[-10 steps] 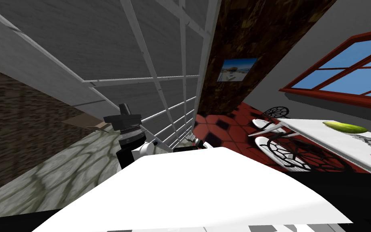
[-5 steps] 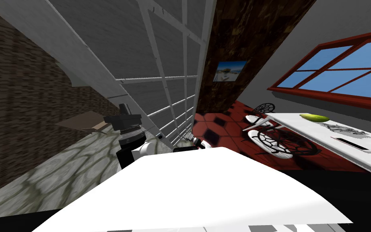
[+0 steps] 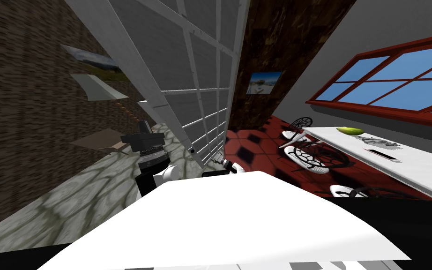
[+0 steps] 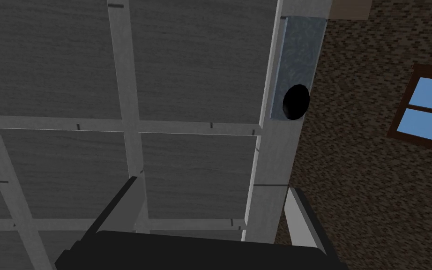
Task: Push the door open
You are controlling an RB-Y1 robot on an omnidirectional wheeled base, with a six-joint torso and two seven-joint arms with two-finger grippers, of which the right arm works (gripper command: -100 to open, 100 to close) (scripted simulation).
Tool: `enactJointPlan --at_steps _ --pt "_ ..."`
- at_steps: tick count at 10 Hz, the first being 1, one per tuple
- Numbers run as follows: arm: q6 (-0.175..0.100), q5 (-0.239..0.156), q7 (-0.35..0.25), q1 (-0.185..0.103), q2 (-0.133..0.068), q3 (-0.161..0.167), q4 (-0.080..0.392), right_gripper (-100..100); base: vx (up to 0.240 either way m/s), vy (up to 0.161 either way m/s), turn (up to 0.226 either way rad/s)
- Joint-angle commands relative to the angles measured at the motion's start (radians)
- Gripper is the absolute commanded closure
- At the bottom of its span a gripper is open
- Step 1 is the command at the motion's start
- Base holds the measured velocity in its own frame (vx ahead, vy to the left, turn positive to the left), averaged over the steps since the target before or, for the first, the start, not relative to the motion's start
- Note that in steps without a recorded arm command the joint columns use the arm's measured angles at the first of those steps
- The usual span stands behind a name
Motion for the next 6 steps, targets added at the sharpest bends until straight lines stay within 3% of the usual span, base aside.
enactJointPlan --at_steps 1,4,6 --pt "0.001 0.007 -0.009 -0.001 0.006 -0.001 -0.005 -100 -0.171 0.101 -0.008" --pt "-0.001 0.015 -0.015 -0.006 0.018 -0.005 0.000 -100 -0.185 0.112 -0.009" --pt "0.000 0.014 -0.013 -0.007 0.009 -0.004 0.001 -100 0.025 -0.033 -0.024"
